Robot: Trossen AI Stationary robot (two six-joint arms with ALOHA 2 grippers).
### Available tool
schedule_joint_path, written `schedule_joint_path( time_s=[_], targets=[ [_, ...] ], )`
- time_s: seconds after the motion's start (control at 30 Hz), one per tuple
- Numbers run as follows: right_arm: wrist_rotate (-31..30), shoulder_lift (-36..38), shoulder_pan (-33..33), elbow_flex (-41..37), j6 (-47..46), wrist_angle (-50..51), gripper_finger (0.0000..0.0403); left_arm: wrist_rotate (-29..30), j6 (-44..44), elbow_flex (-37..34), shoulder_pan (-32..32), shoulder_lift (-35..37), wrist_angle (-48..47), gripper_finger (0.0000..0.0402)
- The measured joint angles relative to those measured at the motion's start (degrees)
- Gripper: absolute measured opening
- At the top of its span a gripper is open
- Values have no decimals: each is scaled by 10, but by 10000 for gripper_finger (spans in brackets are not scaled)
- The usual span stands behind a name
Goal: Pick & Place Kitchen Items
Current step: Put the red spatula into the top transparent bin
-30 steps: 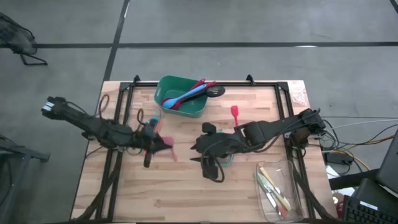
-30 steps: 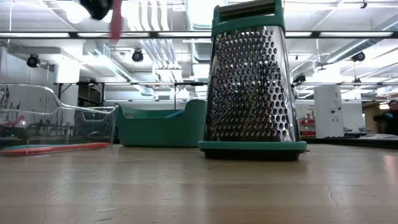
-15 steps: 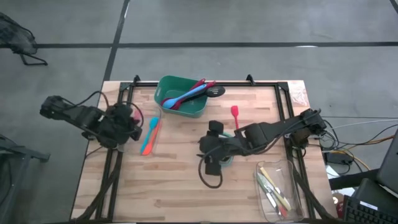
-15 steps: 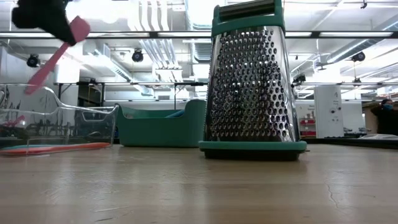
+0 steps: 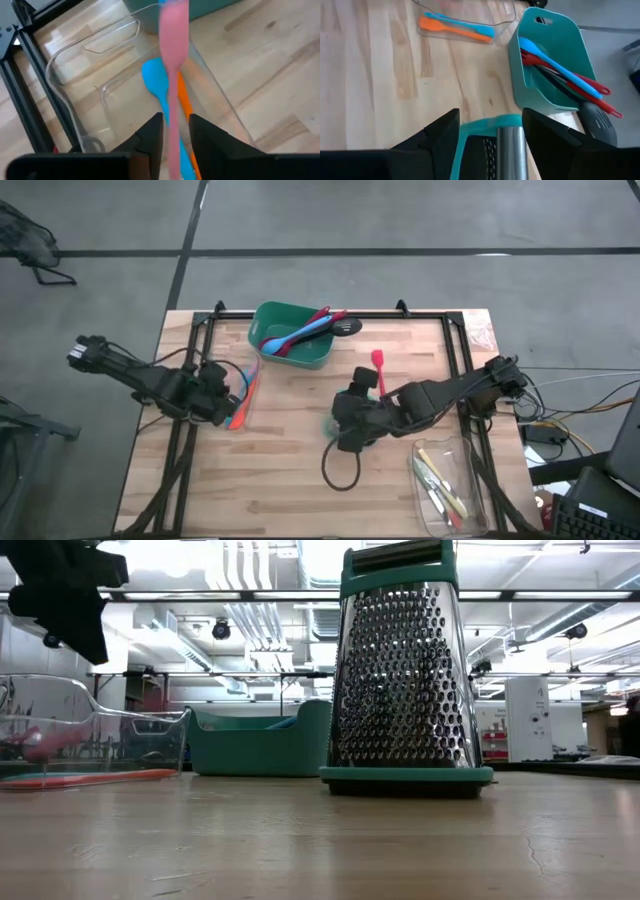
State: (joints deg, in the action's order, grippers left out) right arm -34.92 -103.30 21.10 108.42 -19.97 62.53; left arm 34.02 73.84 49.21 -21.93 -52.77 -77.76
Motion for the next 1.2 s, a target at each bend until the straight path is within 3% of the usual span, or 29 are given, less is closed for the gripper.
schedule_joint_path(
  time_s=[0.17,0.37,0.6,0.83,1.0,1.2],
  targets=[
    [-7,13,0,0,2,9,197,13,-32,-1,0,-8,12,127],
    [-101,31,0,0,-6,70,178,87,-105,3,-5,-7,128,132],
    [-129,86,0,0,-132,203,157,124,-368,-13,-41,-35,496,133],
    [-156,160,-3,-27,-234,218,148,122,-651,-66,-68,-98,917,133],
    [-152,212,-40,-87,-329,222,148,74,-733,-107,-66,-157,1173,133],
    [-85,259,-144,-178,-357,221,138,-36,-761,-118,-67,-205,1285,133]
  ],
)
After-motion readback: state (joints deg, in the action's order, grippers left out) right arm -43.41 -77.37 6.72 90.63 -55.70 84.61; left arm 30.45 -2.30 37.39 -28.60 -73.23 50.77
